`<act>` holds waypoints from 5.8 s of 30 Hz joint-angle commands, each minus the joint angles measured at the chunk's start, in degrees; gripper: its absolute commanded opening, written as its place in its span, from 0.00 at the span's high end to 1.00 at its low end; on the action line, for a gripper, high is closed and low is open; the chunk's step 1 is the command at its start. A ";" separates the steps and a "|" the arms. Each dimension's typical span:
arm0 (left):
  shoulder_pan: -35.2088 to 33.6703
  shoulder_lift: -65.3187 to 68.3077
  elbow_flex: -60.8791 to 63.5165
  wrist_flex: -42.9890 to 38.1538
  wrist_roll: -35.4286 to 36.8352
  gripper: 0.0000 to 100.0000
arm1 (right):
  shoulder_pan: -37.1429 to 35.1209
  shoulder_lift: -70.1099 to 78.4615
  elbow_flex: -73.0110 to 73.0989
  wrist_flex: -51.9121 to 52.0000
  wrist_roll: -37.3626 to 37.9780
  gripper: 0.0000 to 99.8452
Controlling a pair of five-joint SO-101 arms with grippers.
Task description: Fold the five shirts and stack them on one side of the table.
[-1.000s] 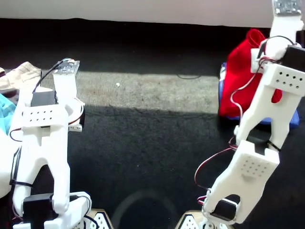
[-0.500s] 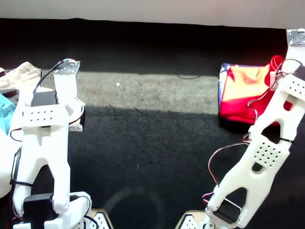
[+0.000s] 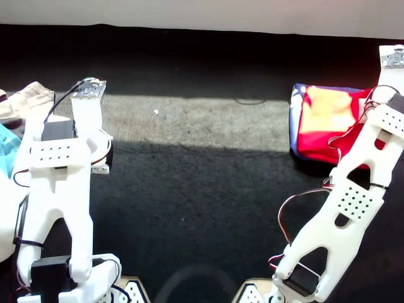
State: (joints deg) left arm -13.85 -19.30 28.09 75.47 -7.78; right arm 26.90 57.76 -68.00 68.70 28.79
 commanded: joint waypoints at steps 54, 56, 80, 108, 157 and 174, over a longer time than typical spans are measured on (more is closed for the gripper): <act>-40.48 -4.79 -4.70 -5.54 -21.19 0.80 | -17.10 -89.45 86.90 24.92 -10.64 0.99; -38.64 -2.95 -4.53 -6.95 -21.10 0.80 | -17.80 -95.87 96.13 20.97 -10.55 0.99; -30.55 14.81 -0.48 -9.76 -8.09 0.80 | -17.98 -108.97 141.58 -8.48 -10.55 0.99; -4.35 -9.89 -1.10 -4.40 -5.63 0.99 | -17.80 -109.05 155.47 -22.90 -10.90 0.99; -29.41 -57.45 33.01 7.38 -21.80 0.99 | -27.56 -107.74 110.20 3.74 -10.90 0.82; -33.01 -30.11 25.10 0.09 -21.45 0.99 | -56.04 -55.78 64.31 9.10 -18.55 0.81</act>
State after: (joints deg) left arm -45.49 -58.95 60.88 76.09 -29.23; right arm -25.14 -4.57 4.18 77.32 10.59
